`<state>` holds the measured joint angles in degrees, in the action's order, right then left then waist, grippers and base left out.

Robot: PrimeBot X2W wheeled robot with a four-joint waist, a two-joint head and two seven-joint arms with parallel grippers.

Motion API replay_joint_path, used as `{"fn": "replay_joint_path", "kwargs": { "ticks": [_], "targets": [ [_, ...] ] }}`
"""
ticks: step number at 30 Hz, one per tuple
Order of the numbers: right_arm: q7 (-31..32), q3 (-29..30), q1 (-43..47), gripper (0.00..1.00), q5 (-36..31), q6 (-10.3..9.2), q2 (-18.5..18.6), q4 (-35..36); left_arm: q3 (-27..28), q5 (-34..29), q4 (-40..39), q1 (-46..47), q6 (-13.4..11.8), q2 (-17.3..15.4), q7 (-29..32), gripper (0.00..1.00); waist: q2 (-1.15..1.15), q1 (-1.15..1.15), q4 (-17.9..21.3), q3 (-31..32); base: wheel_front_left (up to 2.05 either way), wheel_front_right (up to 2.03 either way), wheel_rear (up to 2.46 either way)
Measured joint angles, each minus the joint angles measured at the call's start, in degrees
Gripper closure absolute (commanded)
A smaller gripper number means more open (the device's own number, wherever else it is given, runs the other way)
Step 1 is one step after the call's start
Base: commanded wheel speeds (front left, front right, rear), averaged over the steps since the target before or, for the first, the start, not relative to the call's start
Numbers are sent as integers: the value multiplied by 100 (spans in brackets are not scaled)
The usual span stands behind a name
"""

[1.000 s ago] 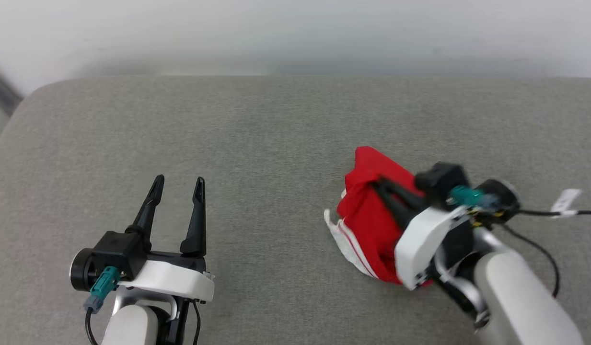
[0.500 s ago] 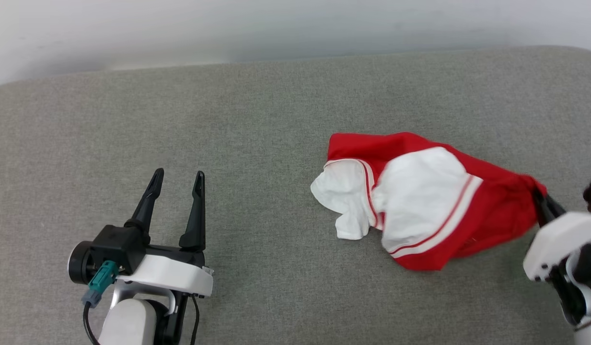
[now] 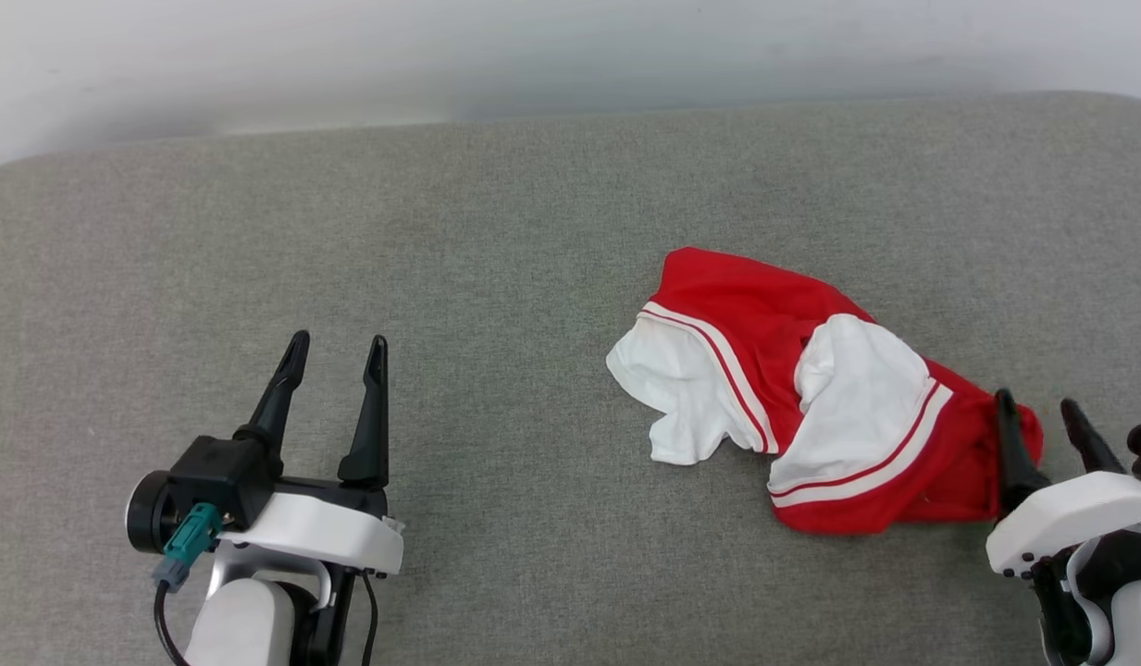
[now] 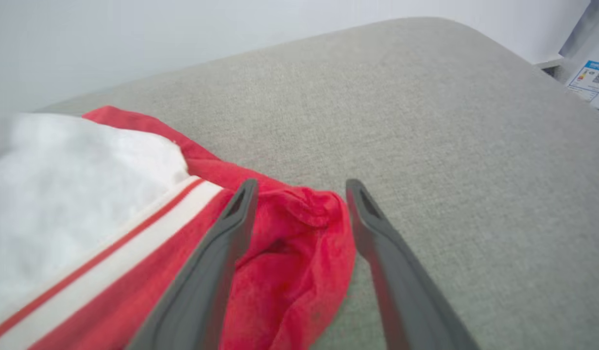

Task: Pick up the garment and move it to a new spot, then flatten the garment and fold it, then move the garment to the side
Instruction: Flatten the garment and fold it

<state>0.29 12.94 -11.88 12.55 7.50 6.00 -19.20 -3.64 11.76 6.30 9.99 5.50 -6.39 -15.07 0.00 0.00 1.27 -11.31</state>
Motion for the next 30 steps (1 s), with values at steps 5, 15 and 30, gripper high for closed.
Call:
{"fn": "replay_joint_path", "kwargs": {
  "ticks": [5, 15, 30],
  "targets": [
    [-634, -91, 78, 0, -216, -1, -80, 404, 41, 2, 32, -74, -12, -14, 0, 0, 0, 0, 17, 143, 0, 0, 0],
    [-486, -765, 812, 0, -776, 0, -271, 1664, 37, 12, 223, -296, -69, -54, 45, 0, 0, 0, 127, 492, 0, 0, 0],
    [122, -1377, 1468, 0, -446, 0, -303, 2848, -1790, 795, 85, 587, 190, -550, 2785, 0, 0, 0, 535, 383, 0, 0, 0]
  ]
}}
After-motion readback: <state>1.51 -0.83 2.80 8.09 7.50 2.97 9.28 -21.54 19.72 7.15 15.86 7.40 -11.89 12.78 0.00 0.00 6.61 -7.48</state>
